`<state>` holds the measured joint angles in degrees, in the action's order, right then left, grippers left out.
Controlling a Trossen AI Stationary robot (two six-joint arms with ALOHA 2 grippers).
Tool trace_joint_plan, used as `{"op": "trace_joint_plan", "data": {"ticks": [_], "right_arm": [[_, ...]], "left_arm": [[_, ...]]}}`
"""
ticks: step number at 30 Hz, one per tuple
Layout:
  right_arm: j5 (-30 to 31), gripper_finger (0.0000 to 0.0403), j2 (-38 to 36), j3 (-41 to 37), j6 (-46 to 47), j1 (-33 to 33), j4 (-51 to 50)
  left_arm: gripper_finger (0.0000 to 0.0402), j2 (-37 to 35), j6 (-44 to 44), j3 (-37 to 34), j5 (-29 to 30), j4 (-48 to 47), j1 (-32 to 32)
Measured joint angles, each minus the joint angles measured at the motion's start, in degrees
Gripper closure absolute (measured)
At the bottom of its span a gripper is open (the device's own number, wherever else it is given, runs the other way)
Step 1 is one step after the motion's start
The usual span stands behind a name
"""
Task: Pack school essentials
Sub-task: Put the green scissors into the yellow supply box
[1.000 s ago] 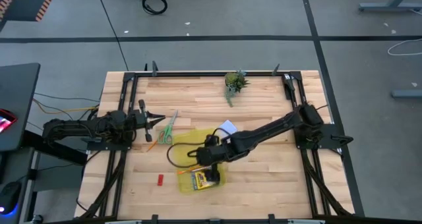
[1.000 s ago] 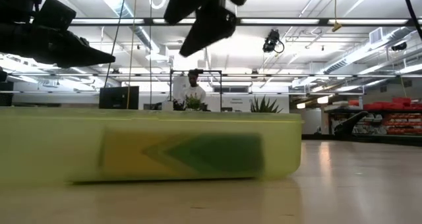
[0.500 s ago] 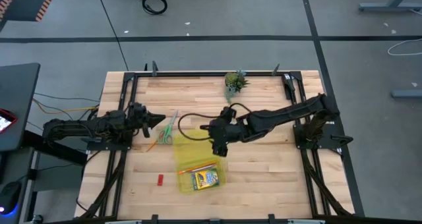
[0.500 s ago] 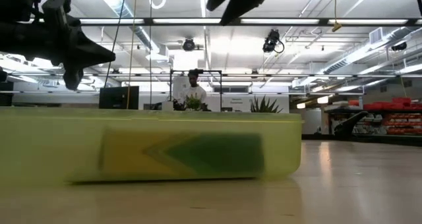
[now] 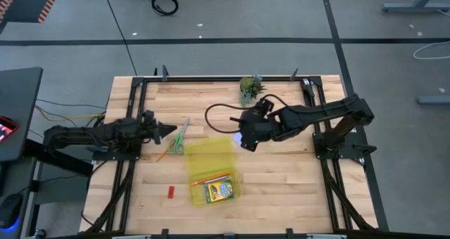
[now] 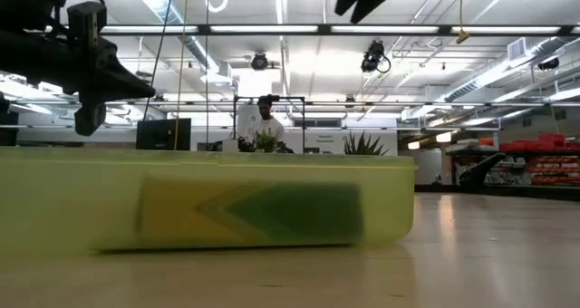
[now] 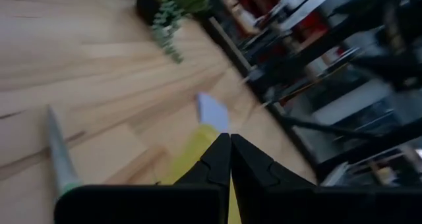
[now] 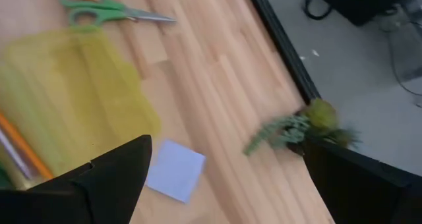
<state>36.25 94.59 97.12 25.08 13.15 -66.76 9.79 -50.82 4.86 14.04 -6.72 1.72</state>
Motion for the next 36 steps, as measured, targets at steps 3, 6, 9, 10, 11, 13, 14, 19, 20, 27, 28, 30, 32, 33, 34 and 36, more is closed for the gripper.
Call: {"op": "trace_joint_plan", "data": {"ticks": [3,6,9,10,11,13,14,19,20,27,28,30,32,33,34,36], "right_arm": [[0.99,0.0004,-1.5,0.0,1.05,-0.42,-3.0],[2.08,0.0004,-2.76,0.0,2.16,-1.0,-5.18],[4.46,0.0004,-4.13,0.0,3.33,-1.27,-7.08],[5.3,0.0004,-4.6,0.0,3.59,-1.42,-7.59],[6.05,0.0004,-5.07,0.0,3.84,-1.44,-7.91],[7.15,0.0004,-5.81,0.0,4.34,-1.54,-8.65],[7.53,0.0004,-6.12,0.0,4.35,-1.72,-8.96],[8.13,0.0004,-7.25,-0.03,4.38,-2.88,-12.13],[8.39,0.0004,-7.41,-0.04,4.53,-3.02,-13.07],[11.38,0.0017,-11.55,-0.16,3.12,-3.62,-13.88],[11.74,0.0021,-12.58,-0.61,2.95,-3.72,-13.8],[12.07,0.0028,-15.0,-2.2,3.05,-3.74,-13.71],[12.1,0.0033,-17.68,-4.75,3.87,-3.76,-13.57],[12.08,0.0036,-18.99,-6.12,4.53,-3.76,-13.17],[12.06,0.0037,-20.34,-7.57,5.17,-3.76,-12.42],[12.05,0.004,-22.93,-10.36,6.19,-3.76,-11.07]], "left_arm": [[0.0385,3.55,1.02,2.63,0.78,-3.44,0.0],[0.0385,7.6,1.93,5.18,1.54,-7.7,0.0],[0.0385,11.84,1.47,7.27,1.62,-11.87,0.0],[0.0385,13.23,1.23,8.02,1.61,-12.76,0.0],[0.0385,14.64,1.09,8.67,1.62,-13.29,0.0],[0.0386,17.4,1.06,10.14,1.65,-14.02,0.0],[0.0386,18.84,1.06,11.01,1.87,-14.62,0.0],[0.0386,26.3,0.3,16.14,4.17,-19.23,-0.01],[0.0386,27.77,0.16,17.27,4.4,-20.24,0.0],[0.0386,36.89,-0.01,24.65,4.81,-25.96,-0.02],[0.0386,37.99,-0.01,25.7,4.82,-26.33,0.0],[0.0386,39.89,-0.03,27.62,4.83,-27.24,-0.02],[0.0386,41.7,-0.06,29.58,4.83,-28.89,-0.01],[0.0386,42.59,-0.34,30.45,4.86,-29.85,-0.01],[0.0386,43.35,-0.99,31.2,4.85,-30.94,-0.02],[0.0386,45.1,-2.06,32.77,4.85,-33.93,0.0]]}}
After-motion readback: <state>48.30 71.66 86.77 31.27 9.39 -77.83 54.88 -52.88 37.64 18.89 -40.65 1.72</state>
